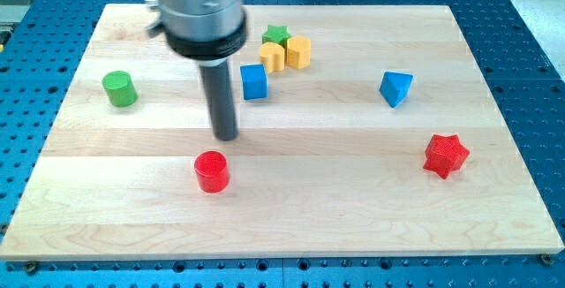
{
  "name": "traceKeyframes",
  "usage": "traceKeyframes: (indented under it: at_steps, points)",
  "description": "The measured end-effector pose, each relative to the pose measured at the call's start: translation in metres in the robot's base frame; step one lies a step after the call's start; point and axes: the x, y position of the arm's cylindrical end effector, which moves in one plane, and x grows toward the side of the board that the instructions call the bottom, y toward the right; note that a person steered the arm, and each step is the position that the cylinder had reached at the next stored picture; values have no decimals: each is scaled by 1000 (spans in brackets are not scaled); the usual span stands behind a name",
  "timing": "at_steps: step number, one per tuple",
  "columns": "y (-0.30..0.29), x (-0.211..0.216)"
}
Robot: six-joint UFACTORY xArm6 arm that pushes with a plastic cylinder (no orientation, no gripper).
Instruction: Push the green circle below the cube
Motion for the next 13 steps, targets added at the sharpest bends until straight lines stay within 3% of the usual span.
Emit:
traceKeyframes:
  at_steps: [6,7,8,10,12,13]
  points:
    - [2,-68]
    - [17,-25]
    - [46,-45]
    - [8,-85]
    - [10,-116]
    - [-14,-55]
